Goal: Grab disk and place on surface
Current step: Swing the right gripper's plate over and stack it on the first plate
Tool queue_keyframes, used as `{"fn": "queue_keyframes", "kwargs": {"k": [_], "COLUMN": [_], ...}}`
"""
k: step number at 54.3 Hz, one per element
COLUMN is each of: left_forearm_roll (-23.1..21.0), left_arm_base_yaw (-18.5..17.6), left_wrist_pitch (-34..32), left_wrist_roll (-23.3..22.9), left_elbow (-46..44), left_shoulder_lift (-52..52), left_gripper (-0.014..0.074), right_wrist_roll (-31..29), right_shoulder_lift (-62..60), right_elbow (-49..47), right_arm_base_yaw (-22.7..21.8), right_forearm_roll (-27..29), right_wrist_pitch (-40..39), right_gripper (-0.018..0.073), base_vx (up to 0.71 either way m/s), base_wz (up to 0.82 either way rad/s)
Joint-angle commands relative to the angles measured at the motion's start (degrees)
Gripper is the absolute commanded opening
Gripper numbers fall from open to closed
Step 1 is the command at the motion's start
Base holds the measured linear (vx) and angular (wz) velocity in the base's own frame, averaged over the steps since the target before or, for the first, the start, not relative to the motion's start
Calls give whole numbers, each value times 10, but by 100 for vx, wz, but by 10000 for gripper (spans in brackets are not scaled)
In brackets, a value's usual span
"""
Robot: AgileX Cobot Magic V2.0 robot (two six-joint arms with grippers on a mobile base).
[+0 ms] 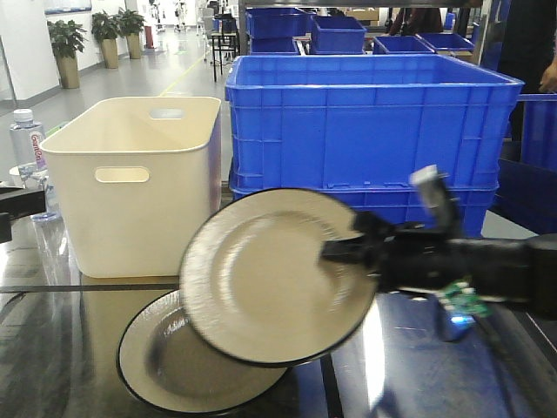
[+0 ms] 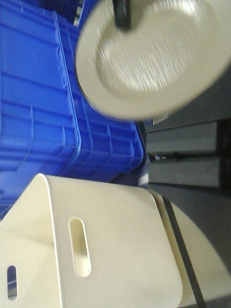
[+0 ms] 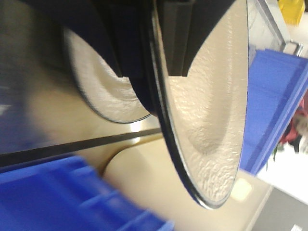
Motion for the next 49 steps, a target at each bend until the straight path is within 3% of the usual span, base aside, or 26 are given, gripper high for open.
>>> {"fn": "queue_keyframes", "kwargs": {"k": [1, 13, 27, 34, 39, 44, 49], "left_forearm_roll": [-25, -24, -24, -24, -20, 15, 82], "left_arm_base_yaw": [1, 1, 1, 1, 1, 1, 1], "left_wrist_pitch": [-1, 6, 11, 13, 21, 37, 34], "left_wrist_roll": [-14, -28, -28, -28, -28, -32, -93], "left_elbow": [-16, -13, -13, -13, -13, -13, -1], "left_shoulder_lift": [-14, -13, -13, -13, -13, -13, -12], "left_gripper": [-7, -7, -7, -7, -7, -7, -5], "right_wrist_roll": [-26, -32, -57, -137, -178, -183, -156], "right_shoulder_lift": [2, 48, 67, 59, 45, 20, -15], "right_elbow": [-50, -72, -71, -71, -71, -71, -71], "right_arm_base_yaw": [31, 67, 78, 65, 47, 26, 2], "right_forearm_roll": [76, 72, 30, -17, -64, -138, -248], "right_wrist_pitch": [-25, -61, -57, -81, -120, -164, -186], "right_gripper": [-3, 118, 489, 619, 636, 613, 520], "base_vx": [0, 0, 0, 0, 0, 0, 0], "base_wz": [0, 0, 0, 0, 0, 0, 0]}}
